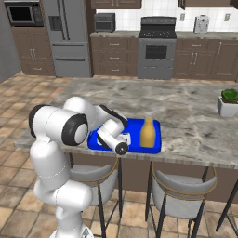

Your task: There is a tray on the dining counter. Grab the cup, mug, and pitcher and place them on the tray. The pitcher may be placed next to the tray if it cannot fit the tray.

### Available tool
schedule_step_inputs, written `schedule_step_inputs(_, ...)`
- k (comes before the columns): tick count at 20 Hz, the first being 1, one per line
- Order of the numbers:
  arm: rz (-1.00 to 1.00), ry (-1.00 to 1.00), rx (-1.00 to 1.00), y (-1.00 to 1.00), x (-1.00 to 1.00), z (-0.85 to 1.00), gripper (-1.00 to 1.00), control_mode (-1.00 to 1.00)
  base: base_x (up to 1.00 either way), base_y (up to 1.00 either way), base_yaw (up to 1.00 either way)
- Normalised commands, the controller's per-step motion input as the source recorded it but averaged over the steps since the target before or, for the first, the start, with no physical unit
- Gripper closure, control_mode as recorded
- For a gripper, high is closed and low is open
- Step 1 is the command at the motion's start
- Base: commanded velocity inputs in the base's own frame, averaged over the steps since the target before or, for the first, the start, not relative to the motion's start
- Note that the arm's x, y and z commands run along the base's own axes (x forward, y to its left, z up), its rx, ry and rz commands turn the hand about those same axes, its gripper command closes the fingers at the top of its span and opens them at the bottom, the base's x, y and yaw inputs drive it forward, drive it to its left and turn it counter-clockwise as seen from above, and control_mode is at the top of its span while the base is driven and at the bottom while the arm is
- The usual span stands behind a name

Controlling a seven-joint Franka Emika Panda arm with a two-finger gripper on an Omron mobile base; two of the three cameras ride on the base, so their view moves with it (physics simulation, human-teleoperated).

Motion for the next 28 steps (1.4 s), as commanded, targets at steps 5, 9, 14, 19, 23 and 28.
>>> schedule_step_inputs(5,-0.01,0.01,0.00,0.04,-0.06,0.22,-1.00,-1.00,0.00,0.00,0.00)
schedule_step_inputs(9,-0.01,0.06,-0.02,0.00,-0.08,0.23,-1.00,-1.00,0.00,0.00,0.00)
schedule_step_inputs(14,-0.01,0.13,0.00,0.00,-0.15,0.25,-1.00,-1.00,0.00,0.00,0.00)
schedule_step_inputs(19,-0.06,0.18,-0.01,0.00,-0.25,0.22,-1.00,-1.00,0.00,0.00,0.00)
schedule_step_inputs(23,-0.07,0.11,-0.02,0.00,-0.31,0.31,-1.00,-1.00,0.00,0.00,0.00)
schedule_step_inputs(28,-0.11,0.01,-0.04,0.00,-0.34,0.39,-1.00,-1.00,0.00,0.00,0.00)
